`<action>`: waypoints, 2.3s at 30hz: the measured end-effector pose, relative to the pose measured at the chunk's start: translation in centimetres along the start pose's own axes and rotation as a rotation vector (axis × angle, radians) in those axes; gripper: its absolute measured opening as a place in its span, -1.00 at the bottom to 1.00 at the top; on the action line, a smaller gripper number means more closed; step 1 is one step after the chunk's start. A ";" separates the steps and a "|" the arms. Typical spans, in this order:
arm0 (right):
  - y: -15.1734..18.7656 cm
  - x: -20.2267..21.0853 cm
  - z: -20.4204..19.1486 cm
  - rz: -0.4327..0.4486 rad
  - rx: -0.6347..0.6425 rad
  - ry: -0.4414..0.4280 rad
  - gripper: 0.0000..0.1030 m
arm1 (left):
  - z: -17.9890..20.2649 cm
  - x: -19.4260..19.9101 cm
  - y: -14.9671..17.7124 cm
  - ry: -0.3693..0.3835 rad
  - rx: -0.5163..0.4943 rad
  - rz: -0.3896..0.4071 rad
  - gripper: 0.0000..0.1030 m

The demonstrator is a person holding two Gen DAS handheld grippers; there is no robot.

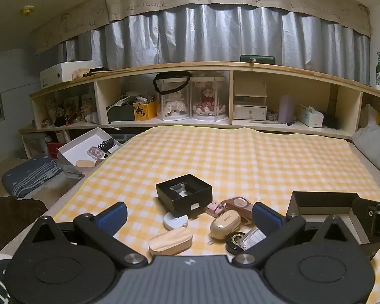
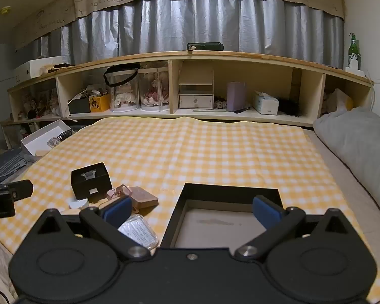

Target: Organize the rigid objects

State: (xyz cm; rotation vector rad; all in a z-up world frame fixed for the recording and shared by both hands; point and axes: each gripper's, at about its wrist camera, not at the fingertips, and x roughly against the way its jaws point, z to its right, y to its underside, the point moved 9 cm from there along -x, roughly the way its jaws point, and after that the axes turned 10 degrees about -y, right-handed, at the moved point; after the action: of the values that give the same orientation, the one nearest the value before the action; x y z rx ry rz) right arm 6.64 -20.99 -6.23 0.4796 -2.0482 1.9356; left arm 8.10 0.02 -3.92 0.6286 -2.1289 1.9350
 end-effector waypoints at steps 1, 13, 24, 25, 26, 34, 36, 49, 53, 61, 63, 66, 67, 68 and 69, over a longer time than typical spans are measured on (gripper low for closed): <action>0.0 0.0 0.0 -0.002 0.002 0.001 0.99 | 0.0 0.0 0.0 -0.001 -0.001 0.003 1.00; 0.2 -0.1 0.0 -0.003 0.000 0.000 0.99 | 0.1 0.0 0.0 0.003 0.002 0.002 1.00; 0.3 -0.2 -0.1 -0.005 0.000 0.002 0.99 | 0.0 0.0 0.0 0.002 0.003 0.001 1.00; 0.3 -0.2 -0.1 -0.006 0.000 0.001 0.99 | 0.0 0.0 0.0 0.002 0.003 0.001 1.00; 0.3 -0.2 -0.1 -0.006 0.000 0.001 0.99 | 0.0 0.0 0.0 0.002 0.003 0.001 1.00; 0.3 -0.2 -0.2 -0.007 0.001 0.002 0.99 | 0.0 0.0 0.0 0.003 0.003 0.001 1.00; 0.4 -0.2 -0.2 -0.007 0.001 0.002 0.99 | 0.0 0.0 0.0 0.003 0.003 0.001 1.00; 0.3 -0.2 -0.1 -0.009 0.001 0.002 0.99 | 0.0 0.0 0.0 0.002 0.004 0.001 1.00; 0.0 -0.1 -0.2 -0.008 0.001 0.003 0.99 | 0.0 0.0 0.0 0.003 0.004 0.001 1.00; 0.5 -0.2 -0.1 -0.009 -0.001 0.004 0.99 | 0.0 0.0 0.0 0.002 0.005 0.001 1.00; 0.4 -0.2 -0.1 -0.009 0.000 0.003 0.99 | 0.0 0.1 0.0 0.003 0.005 0.001 1.00; 0.5 -0.2 0.0 -0.010 0.000 0.004 0.99 | 0.0 0.0 0.0 0.003 0.005 0.001 1.00; 0.5 -0.2 0.0 -0.010 0.000 0.004 0.99 | 0.0 0.0 0.0 0.003 0.005 0.002 1.00; 0.5 -0.2 0.0 -0.010 0.000 0.004 0.99 | 0.0 0.0 0.0 0.003 0.005 0.001 1.00; 0.5 -0.2 0.0 -0.010 0.000 0.003 0.99 | 0.0 0.0 0.0 0.002 0.005 0.001 1.00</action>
State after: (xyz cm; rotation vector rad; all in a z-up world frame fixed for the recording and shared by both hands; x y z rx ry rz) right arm 6.59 -20.95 -6.73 0.4850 -2.0401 1.9294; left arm 8.08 -0.02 -3.90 0.6254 -2.1242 1.9416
